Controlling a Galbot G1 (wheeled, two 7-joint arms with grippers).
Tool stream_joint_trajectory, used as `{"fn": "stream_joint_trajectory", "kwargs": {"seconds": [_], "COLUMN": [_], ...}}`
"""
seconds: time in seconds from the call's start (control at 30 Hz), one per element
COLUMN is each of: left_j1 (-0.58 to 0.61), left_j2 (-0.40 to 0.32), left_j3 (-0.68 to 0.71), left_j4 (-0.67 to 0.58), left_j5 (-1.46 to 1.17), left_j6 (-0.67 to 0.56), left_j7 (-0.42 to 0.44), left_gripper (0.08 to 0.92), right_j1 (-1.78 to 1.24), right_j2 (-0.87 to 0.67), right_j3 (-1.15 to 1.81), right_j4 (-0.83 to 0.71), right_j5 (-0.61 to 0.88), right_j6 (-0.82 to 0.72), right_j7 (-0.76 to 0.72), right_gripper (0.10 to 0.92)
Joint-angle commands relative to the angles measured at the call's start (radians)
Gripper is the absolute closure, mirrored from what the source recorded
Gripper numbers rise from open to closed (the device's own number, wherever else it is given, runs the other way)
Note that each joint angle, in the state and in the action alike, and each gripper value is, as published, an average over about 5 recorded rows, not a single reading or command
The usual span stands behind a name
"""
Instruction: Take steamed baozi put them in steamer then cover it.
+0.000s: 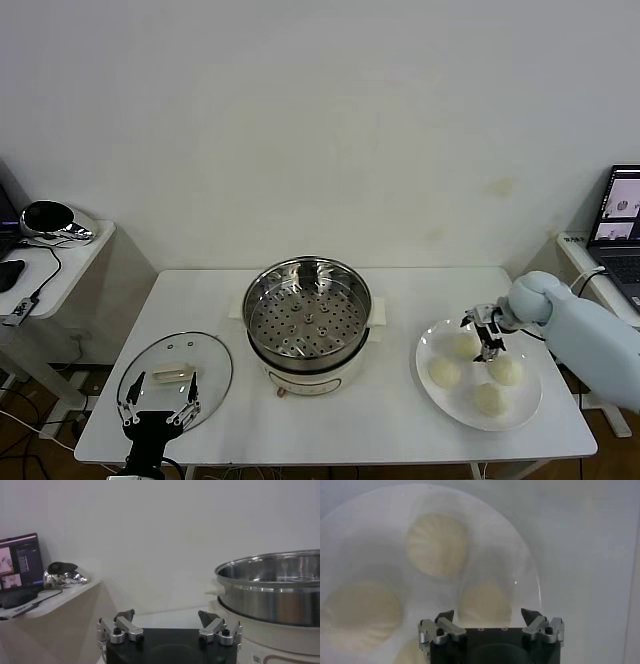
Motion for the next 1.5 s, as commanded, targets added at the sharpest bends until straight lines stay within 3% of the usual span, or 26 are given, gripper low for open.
{"fn": "stream_joint_trajectory", "kwargs": {"seconds": [0.03,0.4,0.63,0.87,1.17,1.5], "left_j1": [0.0,0.003,0.006,0.0,-0.005,-0.01], "left_j2": [0.0,-0.002,0.006,0.012,0.019,0.025], "left_j3": [-0.001,-0.002,-0.007,0.0,0.007,-0.019], "left_j4": [0.0,-0.003,-0.005,-0.002,0.003,-0.003], "left_j5": [0.0,-0.001,-0.013,-0.032,-0.038,-0.057], "left_j6": [-0.002,-0.007,-0.007,-0.006,-0.018,-0.018], "left_j7": [-0.001,-0.004,-0.003,-0.003,-0.006,-0.006], "left_gripper": [0.177,0.177,0.177,0.177,0.177,0.177], "right_j1": [0.009,0.022,0.186,0.53,0.916,0.895], "right_j2": [0.023,0.017,-0.085,-0.137,0.116,0.481], "right_j3": [-0.018,-0.022,-0.13,-0.343,-0.626,-0.712], "right_j4": [-0.021,-0.019,0.109,0.236,0.181,0.014], "right_j5": [-0.012,-0.01,0.108,0.345,0.512,0.548], "right_j6": [-0.006,-0.007,-0.017,-0.044,0.083,0.289], "right_j7": [0.0,0.001,-0.014,-0.031,-0.002,0.083], "right_gripper": [0.26,0.441,0.457,0.457,0.448,0.445]}}
